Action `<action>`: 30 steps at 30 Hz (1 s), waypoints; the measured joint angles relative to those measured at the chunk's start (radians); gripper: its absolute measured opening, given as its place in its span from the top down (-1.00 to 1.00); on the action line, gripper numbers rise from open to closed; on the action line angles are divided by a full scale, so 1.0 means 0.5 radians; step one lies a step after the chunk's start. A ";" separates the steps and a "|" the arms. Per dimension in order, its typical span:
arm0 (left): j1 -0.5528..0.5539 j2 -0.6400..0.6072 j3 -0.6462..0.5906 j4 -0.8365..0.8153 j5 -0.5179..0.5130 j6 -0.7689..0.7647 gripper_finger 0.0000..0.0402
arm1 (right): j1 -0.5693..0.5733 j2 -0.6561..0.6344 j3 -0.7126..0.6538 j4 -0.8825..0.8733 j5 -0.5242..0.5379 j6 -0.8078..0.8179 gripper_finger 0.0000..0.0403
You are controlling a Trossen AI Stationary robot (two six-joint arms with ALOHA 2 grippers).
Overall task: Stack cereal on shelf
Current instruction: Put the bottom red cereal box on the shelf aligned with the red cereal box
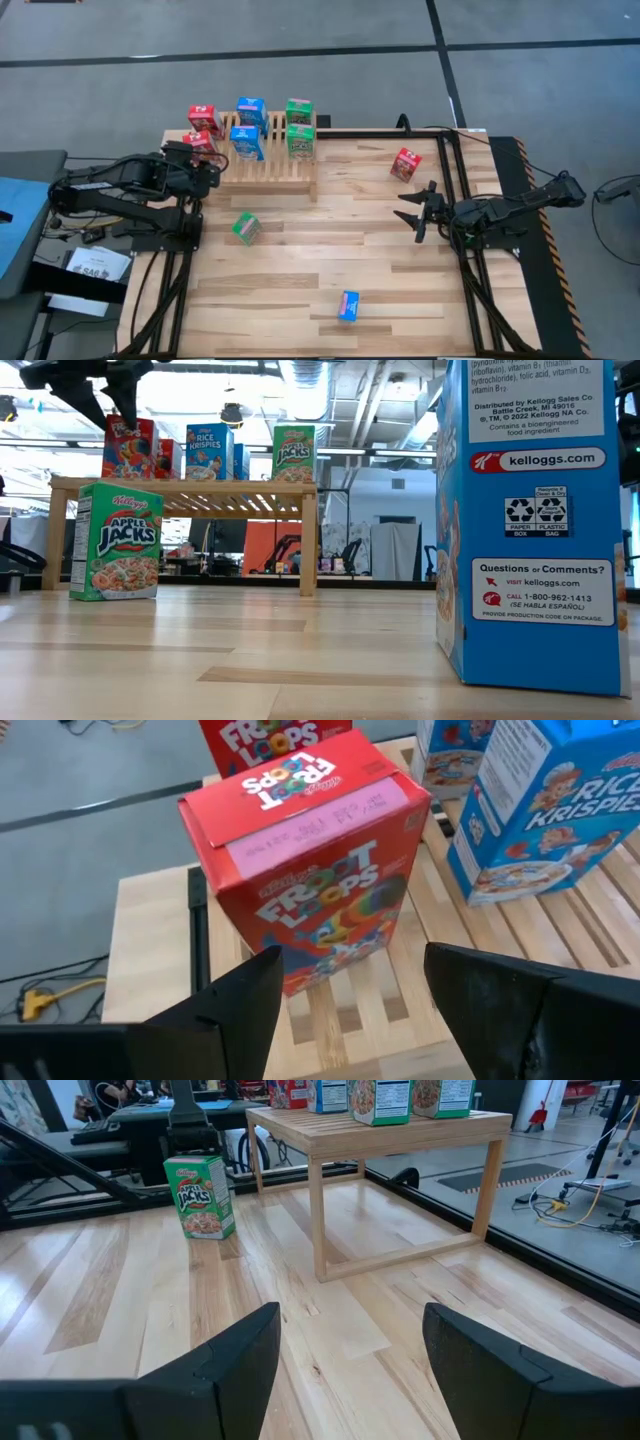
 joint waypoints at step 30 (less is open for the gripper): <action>0.152 0.044 0.000 0.007 0.089 0.019 -0.16 | 0.000 0.000 0.000 0.001 0.000 0.000 -0.35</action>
